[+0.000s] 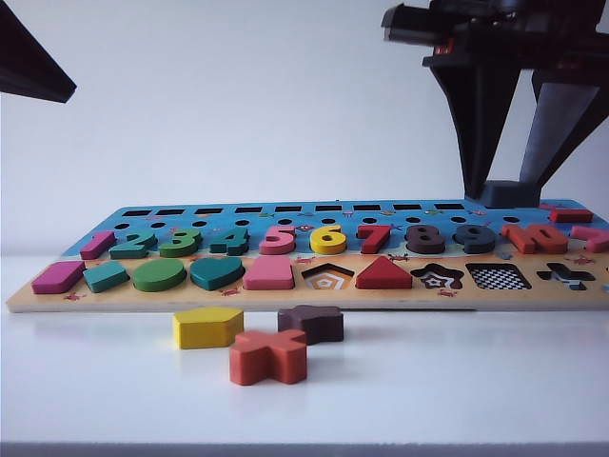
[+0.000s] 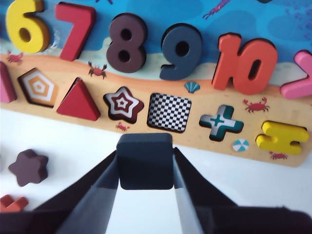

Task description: Insert the cube into the slot.

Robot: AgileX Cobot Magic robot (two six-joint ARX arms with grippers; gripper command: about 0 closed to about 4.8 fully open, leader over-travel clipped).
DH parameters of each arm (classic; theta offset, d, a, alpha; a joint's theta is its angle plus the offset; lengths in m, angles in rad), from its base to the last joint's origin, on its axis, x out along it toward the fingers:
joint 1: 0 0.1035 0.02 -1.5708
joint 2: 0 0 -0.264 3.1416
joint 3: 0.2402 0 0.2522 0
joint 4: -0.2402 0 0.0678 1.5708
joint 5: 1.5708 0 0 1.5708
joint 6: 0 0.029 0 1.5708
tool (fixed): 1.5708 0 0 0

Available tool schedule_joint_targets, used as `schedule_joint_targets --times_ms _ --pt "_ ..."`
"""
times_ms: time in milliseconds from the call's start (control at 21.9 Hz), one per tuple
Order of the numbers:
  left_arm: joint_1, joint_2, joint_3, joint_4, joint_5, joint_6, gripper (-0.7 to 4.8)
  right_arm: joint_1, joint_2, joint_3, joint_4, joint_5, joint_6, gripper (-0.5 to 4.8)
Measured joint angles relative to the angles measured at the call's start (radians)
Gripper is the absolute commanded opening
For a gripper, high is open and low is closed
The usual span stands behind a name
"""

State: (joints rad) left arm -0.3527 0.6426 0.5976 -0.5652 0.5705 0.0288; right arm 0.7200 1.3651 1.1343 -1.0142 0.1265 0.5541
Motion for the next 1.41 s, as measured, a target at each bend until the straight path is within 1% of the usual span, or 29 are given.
schedule_joint_targets --times_ms 228,593,912,1414 --pt "0.000 0.000 0.000 0.000 0.000 0.000 0.10 -0.013 0.039 -0.008 0.061 0.025 0.007 0.27" --pt "0.000 0.000 0.000 0.000 0.000 0.000 0.09 -0.016 0.055 -0.071 0.073 0.025 0.052 0.27" --pt "0.000 0.000 0.000 0.000 0.000 0.000 0.10 -0.023 0.055 -0.085 0.139 0.048 0.067 0.25" --pt "0.000 0.000 0.000 0.000 0.000 0.000 0.10 -0.082 0.055 -0.085 0.154 0.051 0.068 0.21"
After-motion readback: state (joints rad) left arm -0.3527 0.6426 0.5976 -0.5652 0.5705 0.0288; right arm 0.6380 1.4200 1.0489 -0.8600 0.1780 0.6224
